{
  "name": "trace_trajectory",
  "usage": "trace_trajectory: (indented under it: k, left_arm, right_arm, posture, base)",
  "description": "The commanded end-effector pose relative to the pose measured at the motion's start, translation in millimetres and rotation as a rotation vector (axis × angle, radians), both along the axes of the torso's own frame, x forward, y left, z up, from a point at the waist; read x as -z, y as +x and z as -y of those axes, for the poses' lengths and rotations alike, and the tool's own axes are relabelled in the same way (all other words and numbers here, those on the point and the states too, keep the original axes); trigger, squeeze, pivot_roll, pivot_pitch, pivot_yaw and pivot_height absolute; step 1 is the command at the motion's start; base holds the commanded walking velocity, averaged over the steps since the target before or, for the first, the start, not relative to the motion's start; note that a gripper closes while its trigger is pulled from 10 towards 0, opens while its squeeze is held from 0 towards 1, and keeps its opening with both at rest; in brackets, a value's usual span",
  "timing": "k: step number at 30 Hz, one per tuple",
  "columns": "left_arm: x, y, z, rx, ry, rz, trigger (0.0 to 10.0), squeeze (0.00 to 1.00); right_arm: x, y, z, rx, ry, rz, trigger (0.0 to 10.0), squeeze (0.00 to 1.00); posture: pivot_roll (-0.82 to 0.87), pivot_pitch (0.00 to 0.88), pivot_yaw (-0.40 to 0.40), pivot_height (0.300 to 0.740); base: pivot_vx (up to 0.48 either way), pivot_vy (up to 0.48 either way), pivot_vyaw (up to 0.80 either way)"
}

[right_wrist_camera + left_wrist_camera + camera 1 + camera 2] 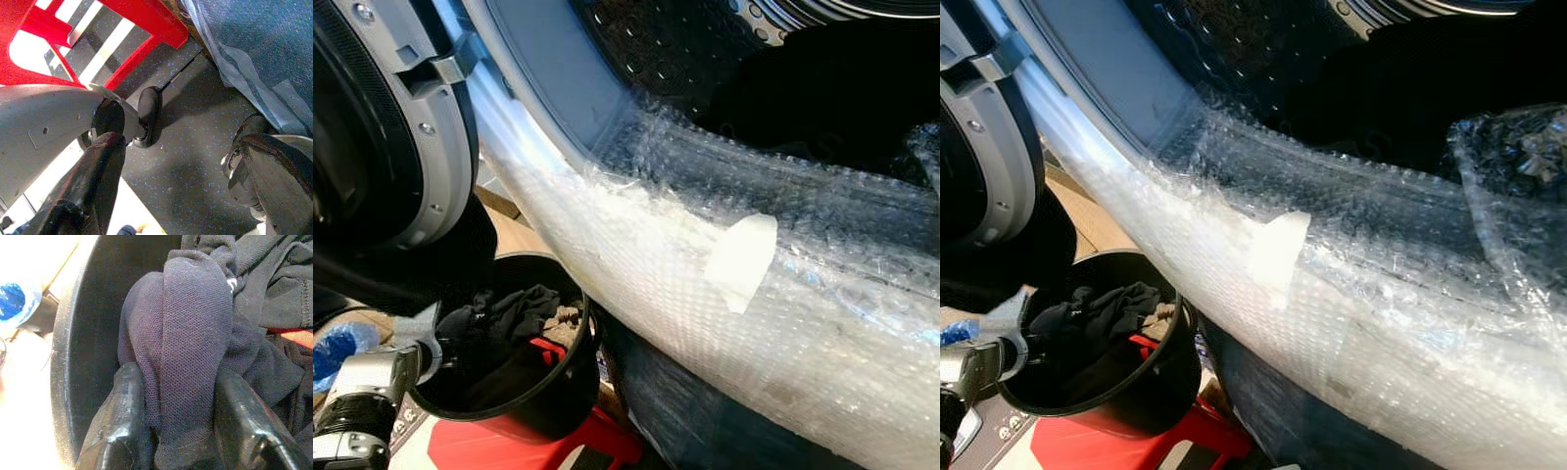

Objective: Clothes washing

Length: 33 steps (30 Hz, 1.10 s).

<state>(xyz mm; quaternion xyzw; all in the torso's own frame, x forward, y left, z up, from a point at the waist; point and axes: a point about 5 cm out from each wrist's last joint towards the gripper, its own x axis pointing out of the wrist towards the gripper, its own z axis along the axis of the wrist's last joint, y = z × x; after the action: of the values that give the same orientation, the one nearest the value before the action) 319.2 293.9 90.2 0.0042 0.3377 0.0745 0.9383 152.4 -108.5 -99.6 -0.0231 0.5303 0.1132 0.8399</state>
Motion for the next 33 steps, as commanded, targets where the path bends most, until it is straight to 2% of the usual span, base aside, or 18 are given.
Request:
trace_trajectory:
  k: [1,10,33]
  left_arm:
    - [2.3,-3.5,-6.8,-0.036,-0.004,-0.007,0.0,0.0]
    - [-1.5,-0.7,-7.9,-0.038,-0.01,0.018,0.0,0.0]
    - [0.9,1.8,-0.8,-0.023,-0.029,0.031,0.0,0.0]
  right_arm:
    - [8.7,-44.2,-46.2,0.01,0.101,-0.183,10.0,0.0]
    - [7.1,-38.4,-46.4,0.003,0.099,-0.172,10.0,0.0]
    - [9.0,-40.2,-39.0,-0.01,0.084,-0.175,10.0,0.0]
  posture:
    - [-0.02,0.141,0.204,0.74]
    - [-0.01,0.112,0.201,0.74]
    - [-0.02,0.08,0.192,0.74]
  base:
    - [0.0,0.0,0.0]
    - [0.0,0.0,0.0]
    - [0.0,0.0,0.0]
